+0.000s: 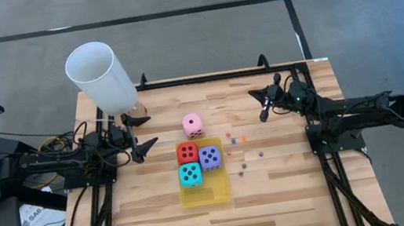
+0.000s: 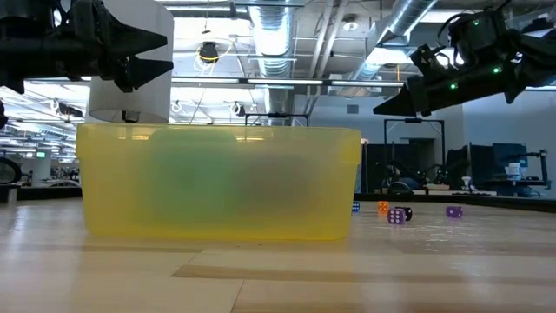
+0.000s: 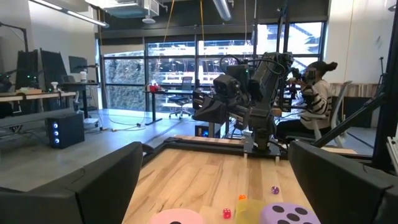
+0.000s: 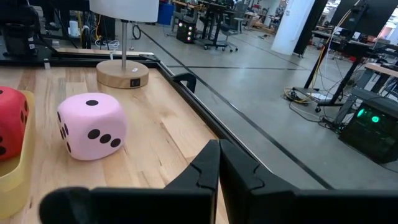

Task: Pick & Place Dice
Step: Put the violet die into the yellow bin

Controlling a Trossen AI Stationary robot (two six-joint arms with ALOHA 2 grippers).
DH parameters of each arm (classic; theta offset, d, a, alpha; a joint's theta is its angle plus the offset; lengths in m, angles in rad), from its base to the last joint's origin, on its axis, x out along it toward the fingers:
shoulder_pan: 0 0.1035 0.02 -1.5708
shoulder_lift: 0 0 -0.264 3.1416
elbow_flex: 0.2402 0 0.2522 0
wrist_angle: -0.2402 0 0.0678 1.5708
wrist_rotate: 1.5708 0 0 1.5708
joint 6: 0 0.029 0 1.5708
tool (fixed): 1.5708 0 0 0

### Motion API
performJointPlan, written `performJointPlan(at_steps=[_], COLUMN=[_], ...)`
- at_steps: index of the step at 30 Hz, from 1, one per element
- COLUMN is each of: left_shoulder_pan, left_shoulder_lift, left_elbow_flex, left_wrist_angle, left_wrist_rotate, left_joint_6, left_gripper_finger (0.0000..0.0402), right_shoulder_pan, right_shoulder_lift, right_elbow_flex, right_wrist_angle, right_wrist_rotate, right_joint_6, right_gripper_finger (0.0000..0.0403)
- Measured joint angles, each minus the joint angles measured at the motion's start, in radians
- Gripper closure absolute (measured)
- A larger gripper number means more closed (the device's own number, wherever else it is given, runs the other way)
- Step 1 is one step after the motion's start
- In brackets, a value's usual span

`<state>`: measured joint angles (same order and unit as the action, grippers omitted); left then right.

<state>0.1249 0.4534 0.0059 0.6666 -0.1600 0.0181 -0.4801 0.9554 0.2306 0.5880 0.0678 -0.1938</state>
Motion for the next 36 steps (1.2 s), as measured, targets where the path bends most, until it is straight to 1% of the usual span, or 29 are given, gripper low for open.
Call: performJointPlan(at_steps=[11,14,17,21,32,36], left_shoulder_pan=[0.000,0.000,0.000,0.000,0.000,0.000], left_shoulder_lift=[0.000,0.000,0.001,0.001,0.035,0.047], left_elbow_flex=[0.000,0.000,0.000,0.000,0.000,0.000], left_wrist_angle=[0.014,0.014,0.014,0.013,0.007,0.010], left_wrist_rotate=[-0.002,-0.045,-0.076,-0.077,-0.076,-0.076], left_joint_6=[0.000,0.000,0.001,0.003,0.019,0.019], left_gripper_finger=[0.0009,0.0010,0.0022,0.0061,0.0211,0.0249], right_shoulder_pan=[0.000,0.000,0.000,0.000,0.000,0.000], right_shoulder_lift=[0.000,0.000,0.000,0.000,0.000,0.000], right_elbow_flex=[0.000,0.000,0.000,0.000,0.000,0.000], right_wrist_angle=[0.000,0.000,0.000,0.000,0.000,0.000], right_wrist_rotate=[0.000,0.000,0.000,0.000,0.000,0.000], right_joint_6=[0.000,0.000,0.000,0.000,0.000,0.000], right_gripper_finger=[0.0397,0.0397,0.0397,0.0397,0.0397,0.0397])
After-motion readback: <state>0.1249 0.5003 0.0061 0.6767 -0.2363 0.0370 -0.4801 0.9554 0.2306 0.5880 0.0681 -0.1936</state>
